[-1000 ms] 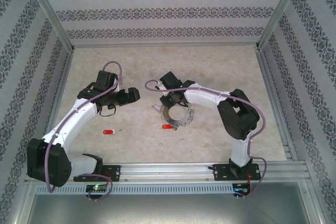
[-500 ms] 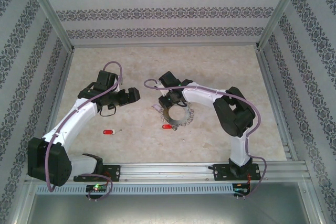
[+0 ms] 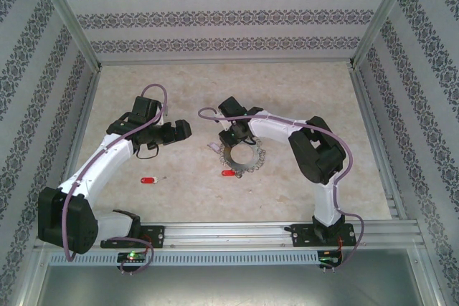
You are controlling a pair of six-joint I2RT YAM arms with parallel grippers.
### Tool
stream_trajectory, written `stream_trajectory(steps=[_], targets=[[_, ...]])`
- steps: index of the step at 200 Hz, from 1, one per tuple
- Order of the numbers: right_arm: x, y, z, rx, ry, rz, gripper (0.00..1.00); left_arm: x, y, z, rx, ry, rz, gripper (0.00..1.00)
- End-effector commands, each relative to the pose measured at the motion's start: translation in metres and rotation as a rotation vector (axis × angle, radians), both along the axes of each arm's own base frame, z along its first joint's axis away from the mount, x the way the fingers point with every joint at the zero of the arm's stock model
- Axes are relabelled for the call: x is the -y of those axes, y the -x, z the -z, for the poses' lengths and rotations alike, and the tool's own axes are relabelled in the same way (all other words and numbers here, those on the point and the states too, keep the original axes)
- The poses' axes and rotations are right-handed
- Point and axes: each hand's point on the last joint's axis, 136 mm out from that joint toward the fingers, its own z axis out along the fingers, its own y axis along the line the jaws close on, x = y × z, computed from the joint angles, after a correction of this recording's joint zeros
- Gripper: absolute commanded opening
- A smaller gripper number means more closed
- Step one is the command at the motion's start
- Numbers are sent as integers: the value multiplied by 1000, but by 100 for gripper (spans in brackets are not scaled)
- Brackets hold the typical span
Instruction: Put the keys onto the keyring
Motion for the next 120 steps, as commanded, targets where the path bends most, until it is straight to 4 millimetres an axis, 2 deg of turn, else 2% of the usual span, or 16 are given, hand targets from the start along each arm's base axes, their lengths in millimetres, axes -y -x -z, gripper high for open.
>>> stream_trajectory(steps=[1, 21, 46, 75, 120], targets=[[6, -8, 0, 20, 45, 2, 24, -4, 1, 5, -15, -12, -7, 99], [7, -9, -1, 25, 53, 3, 24, -4, 0, 5, -16, -12, -7, 99], [6, -7, -1, 28, 59, -12, 29, -4, 0, 5, -16, -12, -6, 99], [4, -5, -4, 35, 68, -31, 29, -4, 0, 6, -16, -13, -6, 99], [7, -5, 6, 34, 114, -40, 29, -3, 0, 7, -18, -10, -5, 99]])
